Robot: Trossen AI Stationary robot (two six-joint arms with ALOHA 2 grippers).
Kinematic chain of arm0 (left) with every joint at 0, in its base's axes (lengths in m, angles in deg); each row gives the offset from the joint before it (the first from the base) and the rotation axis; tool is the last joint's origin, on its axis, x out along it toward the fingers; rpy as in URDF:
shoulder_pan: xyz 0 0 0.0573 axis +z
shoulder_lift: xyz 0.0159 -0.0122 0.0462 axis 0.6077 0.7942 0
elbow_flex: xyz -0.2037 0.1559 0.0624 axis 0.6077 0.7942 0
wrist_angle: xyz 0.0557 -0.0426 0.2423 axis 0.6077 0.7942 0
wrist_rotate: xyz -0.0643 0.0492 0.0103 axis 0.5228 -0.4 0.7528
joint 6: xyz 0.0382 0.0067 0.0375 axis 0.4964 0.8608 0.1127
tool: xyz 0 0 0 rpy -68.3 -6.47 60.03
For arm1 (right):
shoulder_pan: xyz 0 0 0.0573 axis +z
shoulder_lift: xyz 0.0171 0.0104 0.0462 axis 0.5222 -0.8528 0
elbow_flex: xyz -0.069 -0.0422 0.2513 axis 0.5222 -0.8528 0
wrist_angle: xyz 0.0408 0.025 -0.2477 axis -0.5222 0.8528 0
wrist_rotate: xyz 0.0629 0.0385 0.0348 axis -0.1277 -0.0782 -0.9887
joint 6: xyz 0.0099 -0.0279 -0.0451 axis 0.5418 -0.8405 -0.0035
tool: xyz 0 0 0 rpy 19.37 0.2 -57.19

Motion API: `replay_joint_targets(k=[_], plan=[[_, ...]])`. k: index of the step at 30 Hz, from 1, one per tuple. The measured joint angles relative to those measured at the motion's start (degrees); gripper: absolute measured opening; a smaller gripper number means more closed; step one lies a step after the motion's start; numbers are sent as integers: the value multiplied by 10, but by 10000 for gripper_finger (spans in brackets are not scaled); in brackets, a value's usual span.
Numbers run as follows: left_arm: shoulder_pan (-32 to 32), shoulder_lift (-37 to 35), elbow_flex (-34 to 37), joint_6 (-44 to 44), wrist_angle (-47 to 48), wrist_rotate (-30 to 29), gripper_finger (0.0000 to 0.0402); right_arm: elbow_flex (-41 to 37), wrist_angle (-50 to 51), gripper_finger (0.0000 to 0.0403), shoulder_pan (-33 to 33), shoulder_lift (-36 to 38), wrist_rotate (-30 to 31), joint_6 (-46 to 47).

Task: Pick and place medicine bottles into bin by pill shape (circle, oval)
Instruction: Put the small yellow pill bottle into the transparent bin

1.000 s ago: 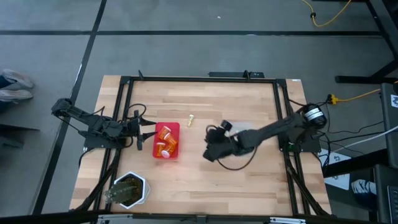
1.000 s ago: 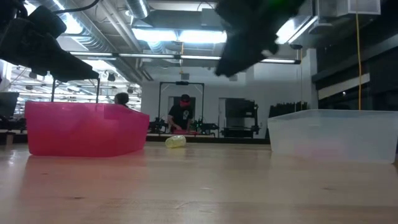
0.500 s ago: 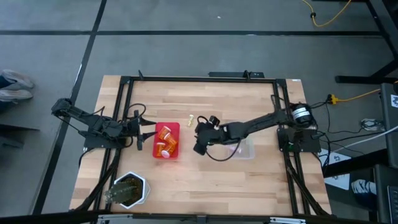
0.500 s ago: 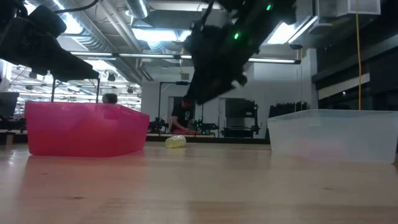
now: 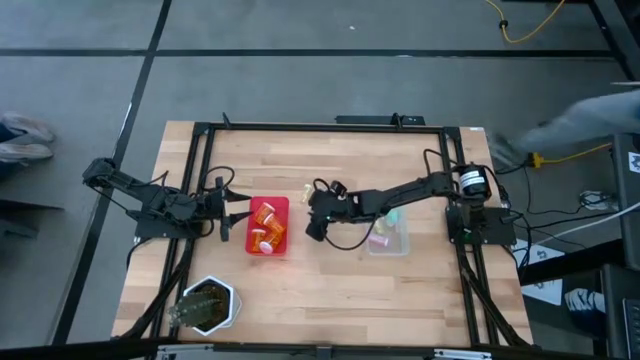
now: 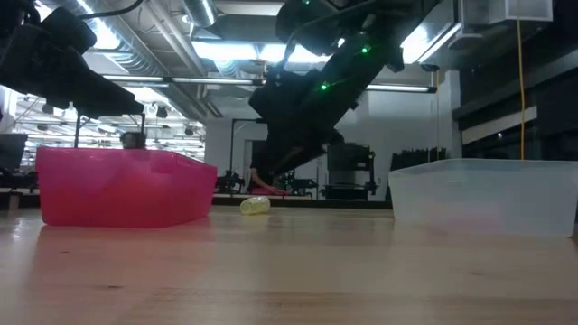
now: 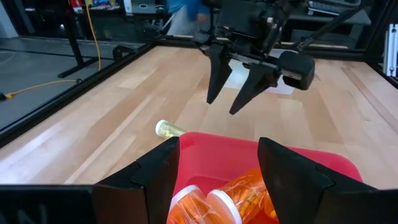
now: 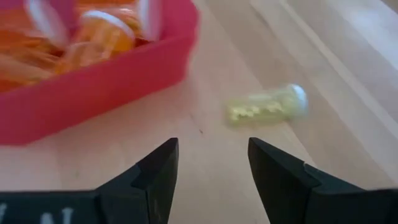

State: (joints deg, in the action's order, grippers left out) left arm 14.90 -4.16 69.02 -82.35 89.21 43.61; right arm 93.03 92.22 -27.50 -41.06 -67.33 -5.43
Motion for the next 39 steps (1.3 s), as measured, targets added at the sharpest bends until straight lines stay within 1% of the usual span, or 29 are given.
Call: replay_joint_targets(k=[4,6,10,14,22,26,30,34,39], plan=[[0,0,0,0,0,0,212,0,-28,197,-14,0,-91,-90],[0,0,0,0,0,0,212,0,-38,197,-20,0,-120,-140],[0,0,0,0,0,0,212,11,-38,197,-33,0,-125,-222],[0,0,0,0,1,0,212,34,-23,197,-51,0,-124,-276],[0,0,0,0,2,0,212,104,74,197,-90,-17,-135,-291],[0,0,0,0,6,0,212,116,102,197,-109,-21,-148,-339],[0,0,0,0,5,2,212,117,104,197,-122,-22,-200,-377],[0,0,0,0,6,4,212,117,96,196,-123,-22,-204,-363],[0,0,0,0,6,6,212,118,65,183,-123,-42,-199,-335]])
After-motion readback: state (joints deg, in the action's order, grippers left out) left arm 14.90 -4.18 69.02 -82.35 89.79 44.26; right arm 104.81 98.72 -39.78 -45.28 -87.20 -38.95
